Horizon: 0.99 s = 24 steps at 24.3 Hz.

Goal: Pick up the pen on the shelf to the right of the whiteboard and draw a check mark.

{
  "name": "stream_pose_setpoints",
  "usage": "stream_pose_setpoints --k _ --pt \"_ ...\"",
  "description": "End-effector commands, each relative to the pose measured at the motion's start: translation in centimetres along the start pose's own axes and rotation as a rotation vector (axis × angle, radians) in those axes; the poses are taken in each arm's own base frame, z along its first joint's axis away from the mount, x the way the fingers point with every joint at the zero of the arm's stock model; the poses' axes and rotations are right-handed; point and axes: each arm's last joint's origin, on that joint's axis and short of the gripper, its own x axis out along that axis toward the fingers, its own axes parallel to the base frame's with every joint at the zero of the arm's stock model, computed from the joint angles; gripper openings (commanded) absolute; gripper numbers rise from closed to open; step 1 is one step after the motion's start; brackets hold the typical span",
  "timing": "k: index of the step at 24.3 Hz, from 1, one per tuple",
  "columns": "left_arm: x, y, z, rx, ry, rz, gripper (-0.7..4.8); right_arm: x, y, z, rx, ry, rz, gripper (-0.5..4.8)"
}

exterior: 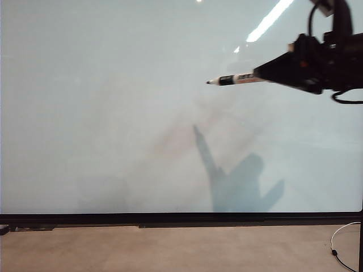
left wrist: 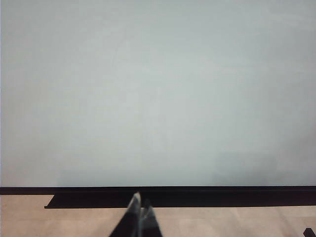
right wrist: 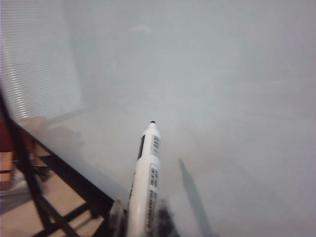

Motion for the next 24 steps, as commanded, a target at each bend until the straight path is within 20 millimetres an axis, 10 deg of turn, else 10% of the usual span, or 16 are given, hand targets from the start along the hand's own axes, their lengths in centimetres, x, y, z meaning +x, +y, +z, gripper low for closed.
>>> stream_pose_setpoints --k 1,24 --pt "0.0 0.0 0.2 0.004 -0.014 -0.001 -0.05 1.6 0.9 -0.1 0.056 -0.003 0.032 -0.09" --pt "0.0 0.0 0.2 0.004 -0.015 -0.001 -0.04 4.2 1.0 -1.1 0.229 -0.04 -0.114 -0.09"
